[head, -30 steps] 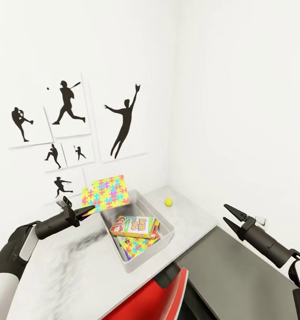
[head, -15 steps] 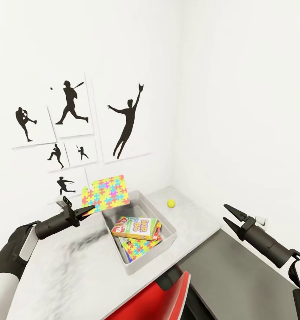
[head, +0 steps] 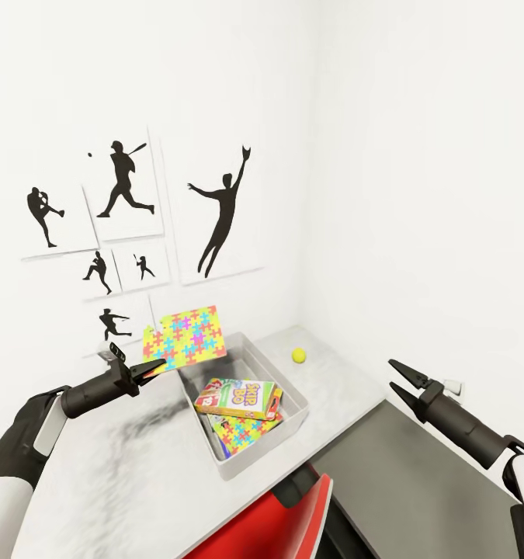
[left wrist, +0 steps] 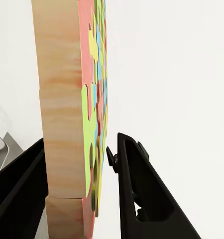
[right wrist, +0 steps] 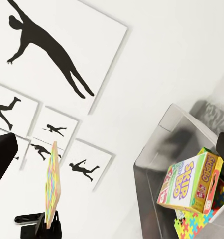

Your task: Put all the toys in the child's room - the three board games (two on the bed and one on the table), the two jigsaw puzzles on the table, and the tennis ball on the table - inside the toy box on the table in the child's room.

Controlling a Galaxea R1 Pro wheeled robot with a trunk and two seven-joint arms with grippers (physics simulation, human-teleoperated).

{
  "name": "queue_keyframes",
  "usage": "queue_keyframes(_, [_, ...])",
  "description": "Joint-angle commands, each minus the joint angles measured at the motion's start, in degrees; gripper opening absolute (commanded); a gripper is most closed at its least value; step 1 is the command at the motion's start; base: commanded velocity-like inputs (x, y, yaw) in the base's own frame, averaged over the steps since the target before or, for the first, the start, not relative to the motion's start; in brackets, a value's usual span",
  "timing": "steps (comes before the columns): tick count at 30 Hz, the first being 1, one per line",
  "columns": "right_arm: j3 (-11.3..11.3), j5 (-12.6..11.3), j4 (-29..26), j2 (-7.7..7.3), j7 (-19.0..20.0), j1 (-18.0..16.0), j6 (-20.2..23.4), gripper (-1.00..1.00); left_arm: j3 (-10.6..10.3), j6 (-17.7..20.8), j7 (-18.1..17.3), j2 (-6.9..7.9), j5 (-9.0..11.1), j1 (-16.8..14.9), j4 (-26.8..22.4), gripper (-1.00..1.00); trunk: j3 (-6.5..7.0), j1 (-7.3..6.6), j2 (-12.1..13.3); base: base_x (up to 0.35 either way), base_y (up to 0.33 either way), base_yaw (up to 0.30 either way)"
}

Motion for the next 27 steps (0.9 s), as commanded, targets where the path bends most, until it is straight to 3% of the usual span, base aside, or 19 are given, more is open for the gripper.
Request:
queue_keyframes(1, [-0.09,0.44,0.02,0.03,0.46,-0.04,0.26,1.00,0.00,0.51,-0.09,0.01,0.11,-0.03,0.01,-1.00,-0.07,0.03,-0.08,0.000,0.000,0.000])
queue_keyframes(12, [-0.09,0.61,0.02,0.12,0.46,-0.04,0.26,1.00,-0.51,0.37,1.50,-0.59,-0.73,-0.06,0.05,-1.00,-0.07,0.03,-0.08,0.000,0.000,0.000])
queue_keyframes(16, [-0.09,0.67,0.02,0.13,0.46,-0.06,0.26,1.00,-0.59,0.17,8.75,-3.75,-1.84,-0.22,0.06,-1.00,-0.07,0.03,-0.08,0.000,0.000,0.000])
queue_keyframes(20, [-0.16,0.72,0.02,0.13,0.49,-0.06,0.26,1.00,-0.58,0.18,19.22,-8.96,-1.83,-1.45,0.00,-1.00,-0.07,0.03,-0.08,0.000,0.000,0.000])
queue_keyframes(27, [-0.23,0.73,-0.04,0.04,0.69,-0.07,0.34,1.00,-0.51,-0.12,23.93,-11.84,-1.67,-3.81,0.13,-1.00,-0.07,0.03,-0.08,0.000,0.000,0.000])
